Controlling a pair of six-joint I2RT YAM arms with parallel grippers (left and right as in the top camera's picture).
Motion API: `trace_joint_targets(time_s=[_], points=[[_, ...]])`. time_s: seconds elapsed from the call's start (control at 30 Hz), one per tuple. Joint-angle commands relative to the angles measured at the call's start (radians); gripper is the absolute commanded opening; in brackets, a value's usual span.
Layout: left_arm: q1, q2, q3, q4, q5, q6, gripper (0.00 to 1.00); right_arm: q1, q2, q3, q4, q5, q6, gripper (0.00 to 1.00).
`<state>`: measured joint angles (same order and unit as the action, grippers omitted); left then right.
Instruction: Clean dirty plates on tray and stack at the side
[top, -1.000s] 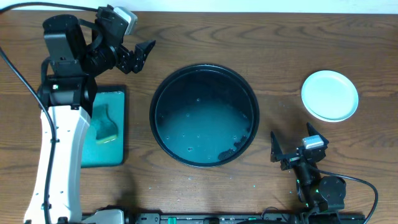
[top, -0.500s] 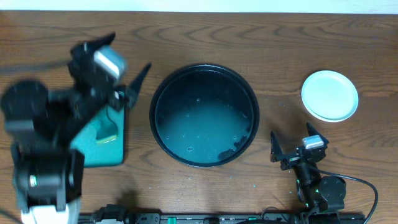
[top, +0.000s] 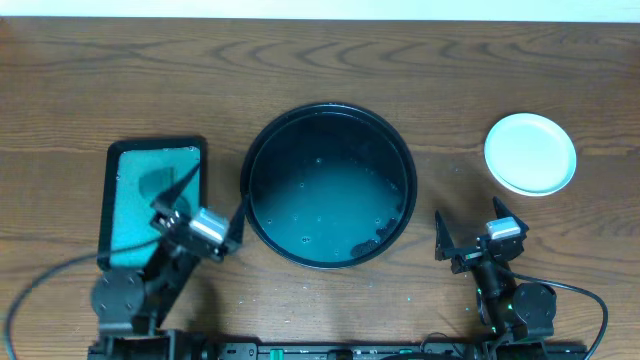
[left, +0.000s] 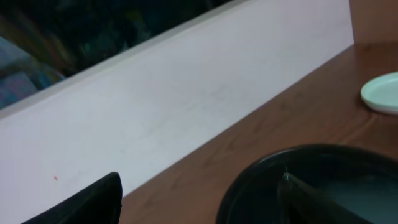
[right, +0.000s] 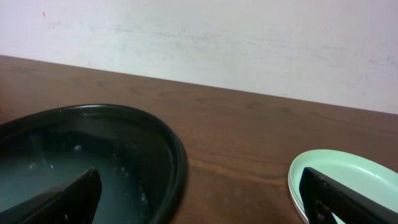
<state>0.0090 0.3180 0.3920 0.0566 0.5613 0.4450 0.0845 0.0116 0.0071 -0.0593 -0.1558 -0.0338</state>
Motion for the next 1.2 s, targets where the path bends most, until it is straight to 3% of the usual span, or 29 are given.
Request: trace_joint_targets(time_s=[0.0,0.27,0.47,0.57,0.83,1.17], points=[[-0.006,-0.106,-0.123,0.067,-0.013,0.0,0.8,-0.014,-0.007,-0.002,-0.005,0.009,0.003,0.99],[-0.006,-0.254,-0.305,0.151,-0.021,-0.004,0.8,-0.014,-0.007,-0.002,-0.004,0.009,0.003,0.99],[-0.007,-0.29,-0.33,0.116,-0.303,-0.377,0.8,-0.014,-0.007,-0.002,-0.005,0.009,0.003,0.99],[-0.017,-0.298,-0.33,0.088,-0.43,-0.482,0.8,-0.014,-0.007,-0.002,-0.005,0.009,0.003,0.99],[-0.028,-0.317,-0.333,-0.014,-0.579,-0.585,0.8,-0.014,-0.007,-0.002,-0.004,0.009,0.003,0.99],[-0.028,-0.317,-0.388,-0.101,-0.577,-0.638,0.8,-0.014,-0.007,-0.002,-0.005,0.009,0.003,0.99]])
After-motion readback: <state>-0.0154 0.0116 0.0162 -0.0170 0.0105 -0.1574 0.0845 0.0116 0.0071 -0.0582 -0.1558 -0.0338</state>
